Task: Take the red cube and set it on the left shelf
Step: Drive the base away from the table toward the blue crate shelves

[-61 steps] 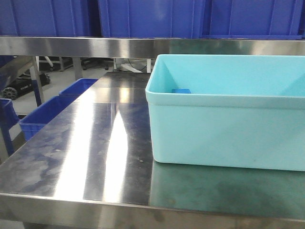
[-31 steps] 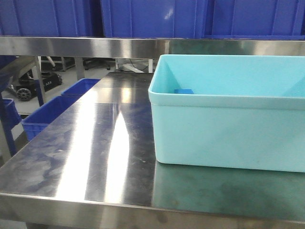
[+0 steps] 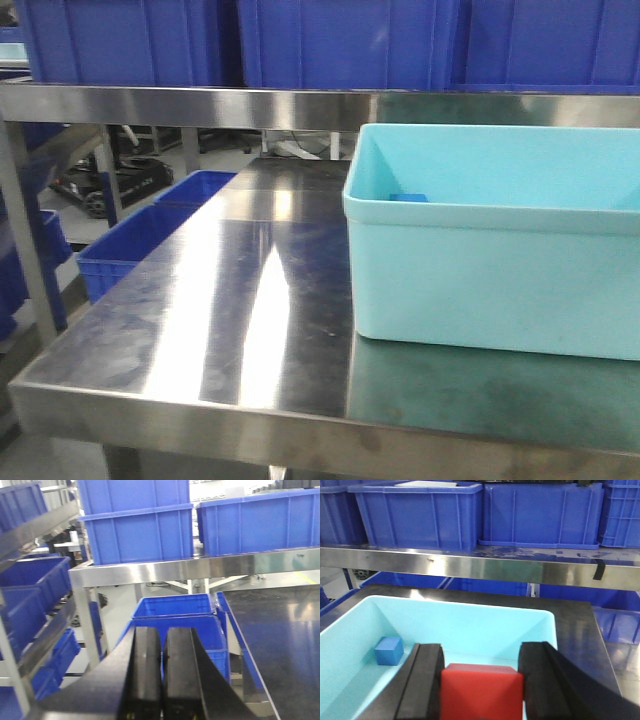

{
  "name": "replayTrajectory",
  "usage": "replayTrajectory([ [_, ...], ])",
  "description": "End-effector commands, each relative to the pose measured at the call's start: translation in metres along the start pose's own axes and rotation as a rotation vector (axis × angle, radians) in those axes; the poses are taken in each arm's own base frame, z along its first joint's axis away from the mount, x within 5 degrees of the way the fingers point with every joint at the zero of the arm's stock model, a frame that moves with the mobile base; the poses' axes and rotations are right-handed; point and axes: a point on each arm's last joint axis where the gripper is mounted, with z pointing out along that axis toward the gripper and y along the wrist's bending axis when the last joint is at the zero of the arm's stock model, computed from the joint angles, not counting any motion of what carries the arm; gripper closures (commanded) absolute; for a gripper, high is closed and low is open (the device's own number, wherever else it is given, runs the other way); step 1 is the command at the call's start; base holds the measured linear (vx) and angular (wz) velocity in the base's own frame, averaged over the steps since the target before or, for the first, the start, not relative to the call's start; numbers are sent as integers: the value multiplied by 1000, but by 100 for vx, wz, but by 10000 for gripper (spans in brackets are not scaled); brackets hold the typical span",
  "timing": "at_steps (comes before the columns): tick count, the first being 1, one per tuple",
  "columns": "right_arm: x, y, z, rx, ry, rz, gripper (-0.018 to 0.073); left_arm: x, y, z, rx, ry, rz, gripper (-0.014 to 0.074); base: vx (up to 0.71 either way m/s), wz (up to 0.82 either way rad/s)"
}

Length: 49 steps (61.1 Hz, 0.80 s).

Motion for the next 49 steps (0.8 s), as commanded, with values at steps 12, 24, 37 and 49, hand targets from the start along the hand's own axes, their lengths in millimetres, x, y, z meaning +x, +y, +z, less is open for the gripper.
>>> replayTrajectory([
  [12,-18,1,-2,-10,-121,-7,501,0,0,1,-6,-53,1,491,-6,34],
  [24,-18,1,-2,-10,-120,-7,501,0,0,1,-6,-53,1,491,-10,43],
  [37,-18,1,-2,-10,-120,-7,501,0,0,1,-6,-53,1,491,-13,32],
  [49,-18,1,-2,-10,-120,-7,501,0,0,1,-6,-53,1,491,-15,44],
])
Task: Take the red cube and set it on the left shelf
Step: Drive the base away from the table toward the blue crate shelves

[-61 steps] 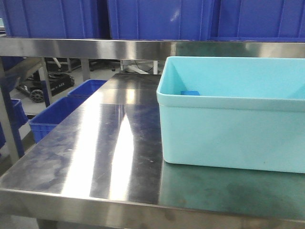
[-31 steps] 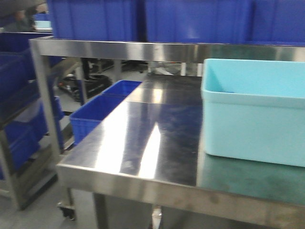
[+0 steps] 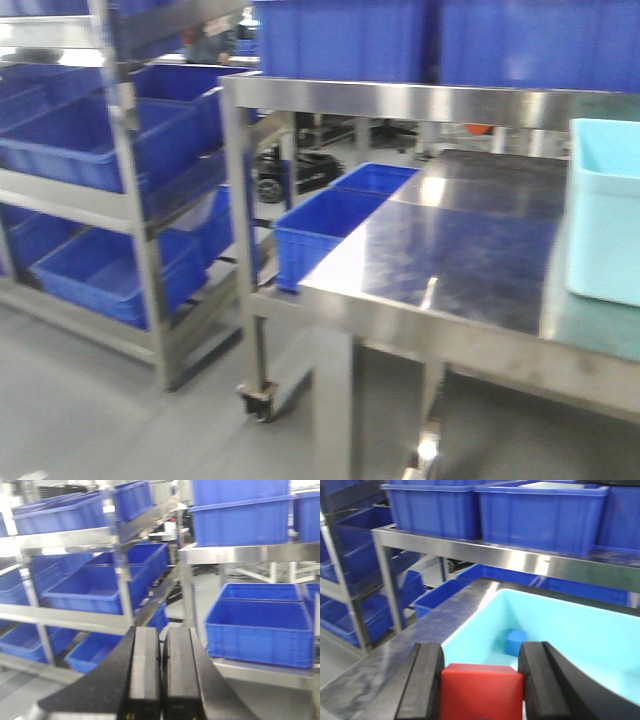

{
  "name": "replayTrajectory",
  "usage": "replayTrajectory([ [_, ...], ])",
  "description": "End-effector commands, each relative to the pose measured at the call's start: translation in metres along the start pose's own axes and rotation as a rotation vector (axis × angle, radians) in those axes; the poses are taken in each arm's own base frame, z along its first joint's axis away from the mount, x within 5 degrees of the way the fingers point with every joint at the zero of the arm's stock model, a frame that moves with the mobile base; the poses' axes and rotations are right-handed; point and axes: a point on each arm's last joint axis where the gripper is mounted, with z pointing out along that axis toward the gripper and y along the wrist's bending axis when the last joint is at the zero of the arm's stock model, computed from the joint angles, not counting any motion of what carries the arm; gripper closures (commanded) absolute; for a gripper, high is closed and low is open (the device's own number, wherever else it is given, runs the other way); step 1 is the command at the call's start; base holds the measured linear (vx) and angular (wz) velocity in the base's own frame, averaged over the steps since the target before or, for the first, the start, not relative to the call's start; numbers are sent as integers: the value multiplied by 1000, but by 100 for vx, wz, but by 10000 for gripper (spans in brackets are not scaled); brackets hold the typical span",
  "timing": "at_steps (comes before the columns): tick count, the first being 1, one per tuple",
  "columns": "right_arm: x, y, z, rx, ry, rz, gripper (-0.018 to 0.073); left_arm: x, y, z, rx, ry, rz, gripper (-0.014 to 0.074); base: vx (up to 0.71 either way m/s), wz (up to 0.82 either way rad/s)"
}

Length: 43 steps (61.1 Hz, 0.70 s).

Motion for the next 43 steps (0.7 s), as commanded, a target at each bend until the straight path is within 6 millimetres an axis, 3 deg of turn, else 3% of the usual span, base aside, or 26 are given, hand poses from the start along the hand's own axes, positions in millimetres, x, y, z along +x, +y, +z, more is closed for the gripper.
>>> replayTrajectory([
  [1,-18,1,-1,-10,-118,-7,501,0,0,1,-6,-53,1,491,-13,56],
  [43,-18,1,-1,-10,-118,-7,501,0,0,1,-6,-53,1,491,-19,46],
])
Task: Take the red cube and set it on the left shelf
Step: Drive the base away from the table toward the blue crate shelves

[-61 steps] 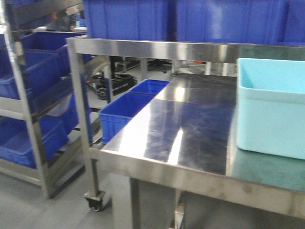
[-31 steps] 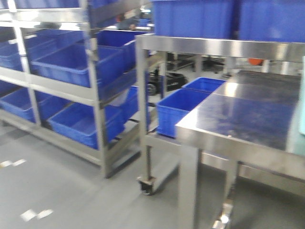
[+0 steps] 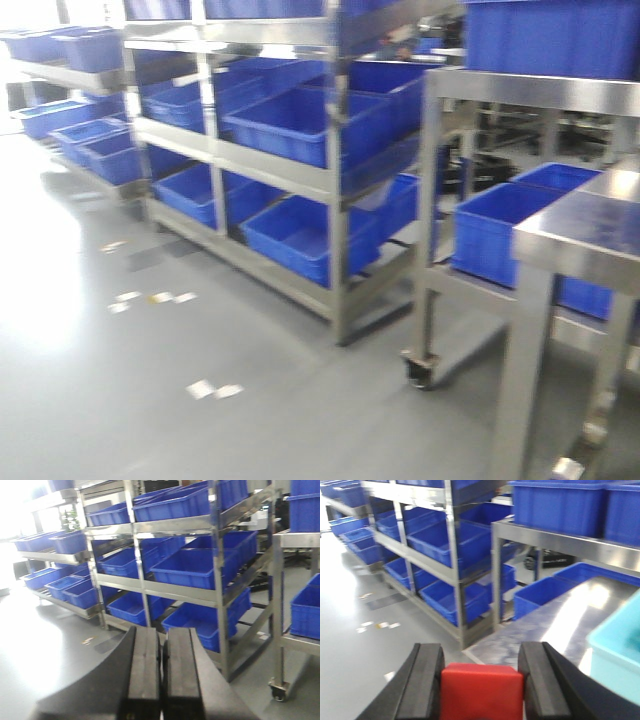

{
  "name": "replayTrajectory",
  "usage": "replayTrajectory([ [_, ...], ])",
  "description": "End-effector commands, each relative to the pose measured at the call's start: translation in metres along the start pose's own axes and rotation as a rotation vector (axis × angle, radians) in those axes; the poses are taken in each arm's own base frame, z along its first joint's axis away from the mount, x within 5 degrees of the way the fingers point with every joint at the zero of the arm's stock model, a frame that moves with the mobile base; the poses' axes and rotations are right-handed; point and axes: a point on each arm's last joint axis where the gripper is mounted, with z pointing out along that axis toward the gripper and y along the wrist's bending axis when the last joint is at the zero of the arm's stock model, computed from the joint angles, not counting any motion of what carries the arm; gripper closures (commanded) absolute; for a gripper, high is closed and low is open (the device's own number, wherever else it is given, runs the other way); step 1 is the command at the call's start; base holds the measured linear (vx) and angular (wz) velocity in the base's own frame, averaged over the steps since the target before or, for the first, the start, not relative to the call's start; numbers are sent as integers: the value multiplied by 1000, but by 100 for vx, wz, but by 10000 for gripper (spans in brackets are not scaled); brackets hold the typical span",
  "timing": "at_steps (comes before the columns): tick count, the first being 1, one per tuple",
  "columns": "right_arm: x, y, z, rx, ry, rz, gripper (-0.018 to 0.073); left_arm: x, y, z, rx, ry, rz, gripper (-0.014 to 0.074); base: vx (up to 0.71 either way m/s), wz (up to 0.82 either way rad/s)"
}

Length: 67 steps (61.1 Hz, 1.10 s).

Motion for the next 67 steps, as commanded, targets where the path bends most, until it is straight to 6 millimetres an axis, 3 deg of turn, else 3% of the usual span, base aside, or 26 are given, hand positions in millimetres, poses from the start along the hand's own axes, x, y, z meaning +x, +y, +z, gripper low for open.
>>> replayTrajectory([
  [1,-18,1,-1,-10,-118,-7,501,0,0,1,-6,-53,1,491,-23,31],
  [67,-18,1,-1,-10,-118,-7,501,0,0,1,-6,-53,1,491,-23,55],
])
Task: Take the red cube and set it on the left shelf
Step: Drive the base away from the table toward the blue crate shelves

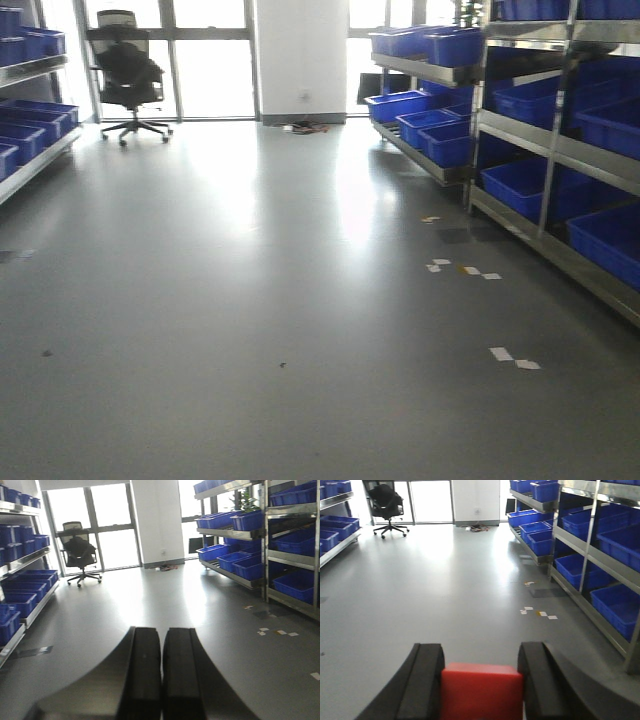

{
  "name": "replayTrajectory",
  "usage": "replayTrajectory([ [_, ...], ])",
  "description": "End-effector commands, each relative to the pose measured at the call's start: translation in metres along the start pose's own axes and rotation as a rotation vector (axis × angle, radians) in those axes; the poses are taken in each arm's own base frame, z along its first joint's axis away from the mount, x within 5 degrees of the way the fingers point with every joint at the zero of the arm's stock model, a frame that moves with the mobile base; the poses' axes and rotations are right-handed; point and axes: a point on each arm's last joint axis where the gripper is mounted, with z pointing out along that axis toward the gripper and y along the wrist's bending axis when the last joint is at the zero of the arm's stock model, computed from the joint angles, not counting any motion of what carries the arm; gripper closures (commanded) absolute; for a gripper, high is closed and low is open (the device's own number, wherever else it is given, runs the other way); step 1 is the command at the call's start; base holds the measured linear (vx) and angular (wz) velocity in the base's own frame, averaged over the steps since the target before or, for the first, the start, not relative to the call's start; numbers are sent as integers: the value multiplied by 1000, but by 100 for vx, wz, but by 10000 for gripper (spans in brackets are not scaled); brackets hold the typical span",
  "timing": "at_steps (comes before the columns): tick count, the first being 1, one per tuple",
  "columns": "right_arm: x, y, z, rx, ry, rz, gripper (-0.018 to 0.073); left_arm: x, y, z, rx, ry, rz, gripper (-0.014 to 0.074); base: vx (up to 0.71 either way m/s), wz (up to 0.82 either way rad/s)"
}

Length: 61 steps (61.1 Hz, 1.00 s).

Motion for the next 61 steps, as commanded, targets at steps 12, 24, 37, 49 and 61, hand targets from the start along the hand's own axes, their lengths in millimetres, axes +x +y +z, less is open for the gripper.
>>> replayTrajectory([
  [12,-18,1,-1,-10,-117,-7,501,0,0,1,-6,-53,1,491,-19,49],
  [24,-18,1,-1,-10,-117,-7,501,0,0,1,-6,-53,1,491,-16,50],
  [37,-18,1,-1,-10,-117,-7,501,0,0,1,-6,-53,1,491,-8,39],
  [49,-18,1,-1,-10,-117,-7,501,0,0,1,-6,-53,1,491,0,6],
  [61,-18,1,-1,-10,-116,-7,501,0,0,1,-6,-53,1,491,10,-11],
])
